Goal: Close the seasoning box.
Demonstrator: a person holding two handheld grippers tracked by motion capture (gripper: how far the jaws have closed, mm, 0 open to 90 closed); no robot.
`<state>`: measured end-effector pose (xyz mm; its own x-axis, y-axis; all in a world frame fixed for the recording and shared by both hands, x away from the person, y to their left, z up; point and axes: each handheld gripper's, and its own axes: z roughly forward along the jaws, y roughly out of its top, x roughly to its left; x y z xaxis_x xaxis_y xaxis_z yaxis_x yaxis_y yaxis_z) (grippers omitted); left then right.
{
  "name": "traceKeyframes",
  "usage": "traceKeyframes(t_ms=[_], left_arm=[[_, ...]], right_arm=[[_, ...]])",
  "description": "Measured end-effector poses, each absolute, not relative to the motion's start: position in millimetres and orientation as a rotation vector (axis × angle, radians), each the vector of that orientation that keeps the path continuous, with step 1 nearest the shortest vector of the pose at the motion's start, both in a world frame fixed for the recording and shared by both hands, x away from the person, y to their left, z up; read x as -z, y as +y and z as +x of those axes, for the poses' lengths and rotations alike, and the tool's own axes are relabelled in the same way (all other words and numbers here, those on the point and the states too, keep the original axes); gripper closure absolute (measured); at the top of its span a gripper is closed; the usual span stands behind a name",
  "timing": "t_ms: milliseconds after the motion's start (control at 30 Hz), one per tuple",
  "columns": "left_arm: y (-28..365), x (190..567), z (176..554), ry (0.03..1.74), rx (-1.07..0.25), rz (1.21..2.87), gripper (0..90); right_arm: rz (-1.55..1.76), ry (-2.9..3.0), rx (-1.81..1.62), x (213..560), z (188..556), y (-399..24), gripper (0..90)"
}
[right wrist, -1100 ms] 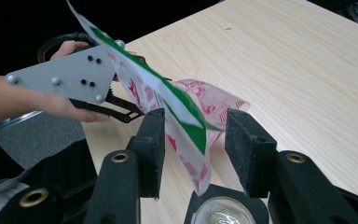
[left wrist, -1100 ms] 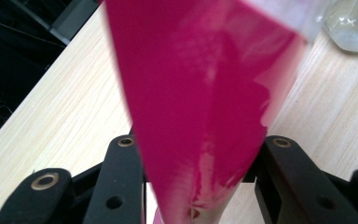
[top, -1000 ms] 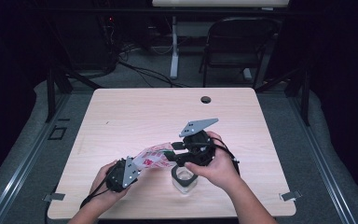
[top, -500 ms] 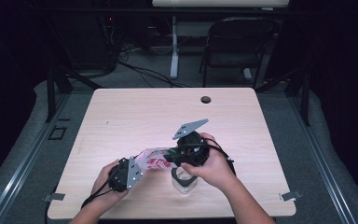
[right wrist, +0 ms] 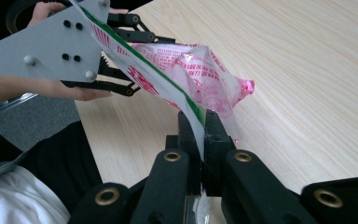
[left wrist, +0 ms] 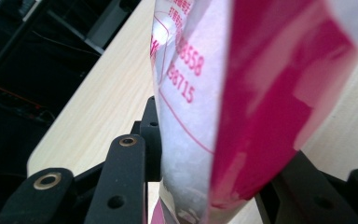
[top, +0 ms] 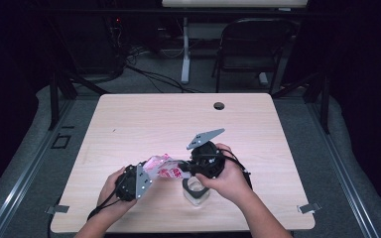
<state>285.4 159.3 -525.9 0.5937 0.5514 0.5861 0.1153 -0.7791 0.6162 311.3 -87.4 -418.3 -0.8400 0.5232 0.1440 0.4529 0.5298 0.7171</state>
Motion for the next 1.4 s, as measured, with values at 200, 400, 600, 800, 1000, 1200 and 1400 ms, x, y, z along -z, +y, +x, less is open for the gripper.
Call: traceKeyframes(t_ms=[200,400,600,800,1000,1200,1400], left_arm=[[157.9,524.5,285.1,0.526,-1.130,2.287,65.8],[154.3,525.3,284.9,0.511,-1.155,2.285,65.8],[149.8,525.0,285.8,0.483,-1.186,2.283,65.9],[147.4,526.8,287.1,0.468,-1.211,2.292,66.0],[144.9,529.2,289.5,0.448,-1.262,2.269,66.1],[141.6,531.4,291.3,0.422,-1.306,2.255,66.1],[140.3,532.6,291.7,0.405,-1.334,2.247,66.1]], right_arm=[[0.861,2.662,-1.221,422.9,308.5,-91.6,89.6],[0.865,2.656,-1.226,425.6,307.5,-96.1,89.6],[0.871,2.636,-1.242,428.0,305.7,-101.8,89.6],[0.870,2.616,-1.234,431.4,303.3,-104.1,89.6],[0.879,2.590,-1.249,433.5,302.8,-105.6,89.6],[0.909,2.599,-1.248,435.4,305.0,-108.0,89.6],[0.938,2.613,-1.229,436.2,305.9,-109.4,89.6]])
